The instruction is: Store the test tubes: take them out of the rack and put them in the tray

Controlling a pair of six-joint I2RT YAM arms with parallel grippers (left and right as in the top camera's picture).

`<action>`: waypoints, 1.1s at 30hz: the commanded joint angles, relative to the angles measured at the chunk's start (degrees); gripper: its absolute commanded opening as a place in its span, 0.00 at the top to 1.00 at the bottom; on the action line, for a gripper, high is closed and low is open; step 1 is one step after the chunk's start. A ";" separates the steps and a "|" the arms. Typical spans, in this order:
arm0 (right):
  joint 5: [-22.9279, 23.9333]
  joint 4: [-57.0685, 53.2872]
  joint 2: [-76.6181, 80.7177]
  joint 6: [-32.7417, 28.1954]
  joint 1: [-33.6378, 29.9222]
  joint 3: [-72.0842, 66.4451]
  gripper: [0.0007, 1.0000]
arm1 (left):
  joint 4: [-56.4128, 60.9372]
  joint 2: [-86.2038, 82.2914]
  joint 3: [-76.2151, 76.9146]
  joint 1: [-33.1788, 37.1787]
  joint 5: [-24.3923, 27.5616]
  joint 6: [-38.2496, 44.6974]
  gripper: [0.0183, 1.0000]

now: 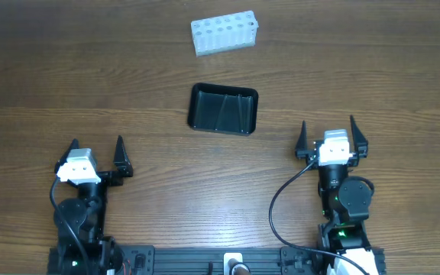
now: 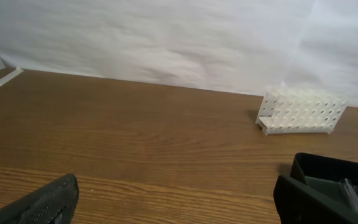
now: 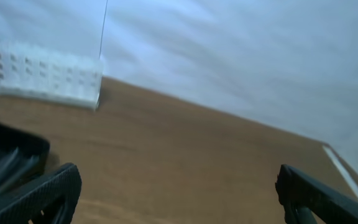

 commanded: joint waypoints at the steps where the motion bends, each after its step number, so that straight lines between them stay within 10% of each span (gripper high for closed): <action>1: -0.61 1.70 -0.57 -0.02 -0.92 -0.39 0.01 | -0.15 -0.39 -0.24 0.26 0.76 0.85 0.00; 33: -0.66 -39.87 -36.63 -0.02 -1.99 -0.37 0.01 | -0.15 -0.39 -0.24 0.26 0.76 0.85 0.00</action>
